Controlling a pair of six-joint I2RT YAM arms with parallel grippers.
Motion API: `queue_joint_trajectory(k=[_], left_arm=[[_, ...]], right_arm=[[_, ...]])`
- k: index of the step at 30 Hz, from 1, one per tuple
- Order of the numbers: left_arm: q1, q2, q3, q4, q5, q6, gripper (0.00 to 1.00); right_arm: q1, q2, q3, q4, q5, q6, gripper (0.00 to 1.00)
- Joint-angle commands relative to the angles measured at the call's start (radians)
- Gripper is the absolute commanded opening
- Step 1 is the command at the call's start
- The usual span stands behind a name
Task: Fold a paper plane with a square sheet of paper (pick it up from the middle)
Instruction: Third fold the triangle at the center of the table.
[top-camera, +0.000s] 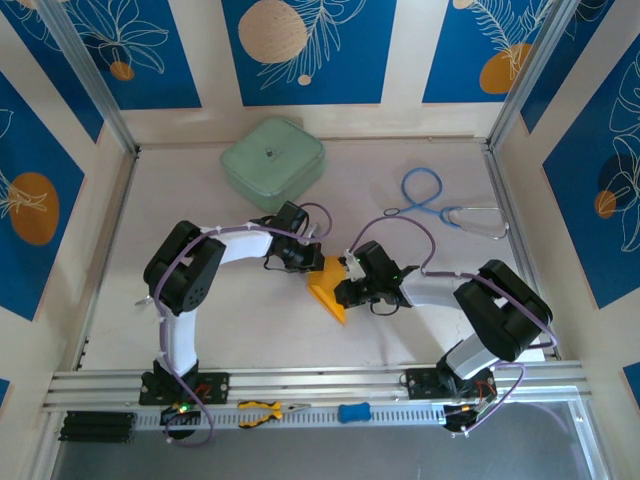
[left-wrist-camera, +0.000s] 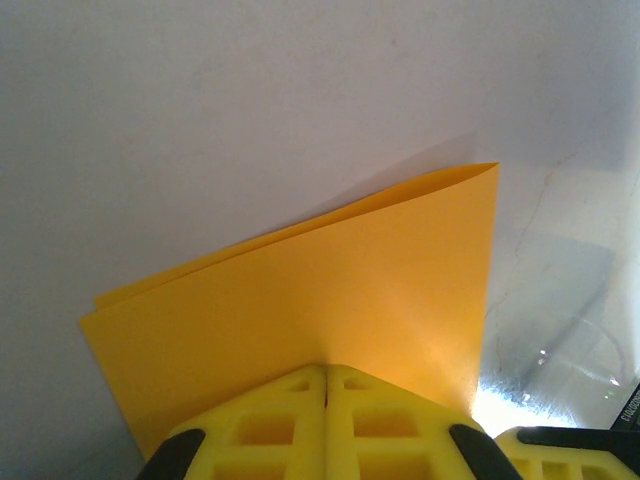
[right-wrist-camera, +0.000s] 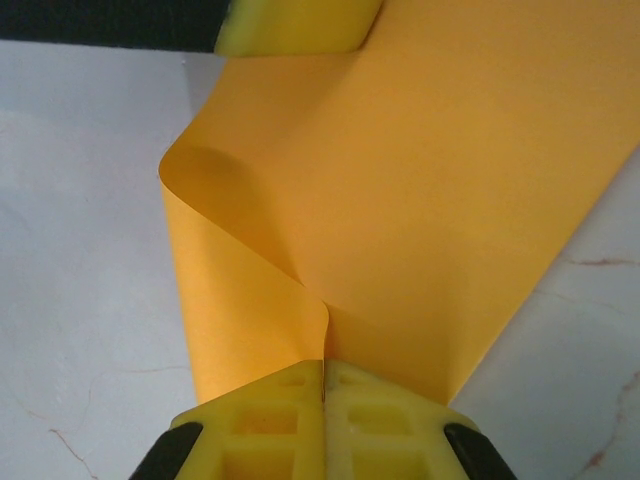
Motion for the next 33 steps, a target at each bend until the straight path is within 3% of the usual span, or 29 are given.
queue_joint_trajectory(k=[1,9,17,27,33], left_arm=[[-0.006,-0.026,0.004,-0.055,-0.032,0.008,0.07],[-0.005,-0.056,0.040,-0.080,-0.068,0.015,0.09],[-0.005,-0.190,-0.016,-0.064,-0.139,-0.004,0.19],[-0.033,-0.396,-0.320,0.258,0.002,-0.201,0.09],[-0.096,-0.413,-0.430,0.397,0.004,-0.294,0.06]], right_arm=[[0.007,0.024,0.013,-0.035,0.010,0.013,0.02],[0.009,0.041,0.017,-0.028,0.003,0.009,0.02],[0.002,0.048,0.014,-0.004,-0.011,0.007,0.02],[0.000,0.042,0.010,0.002,0.003,0.013,0.02],[0.000,0.044,0.006,0.009,0.010,0.021,0.02]])
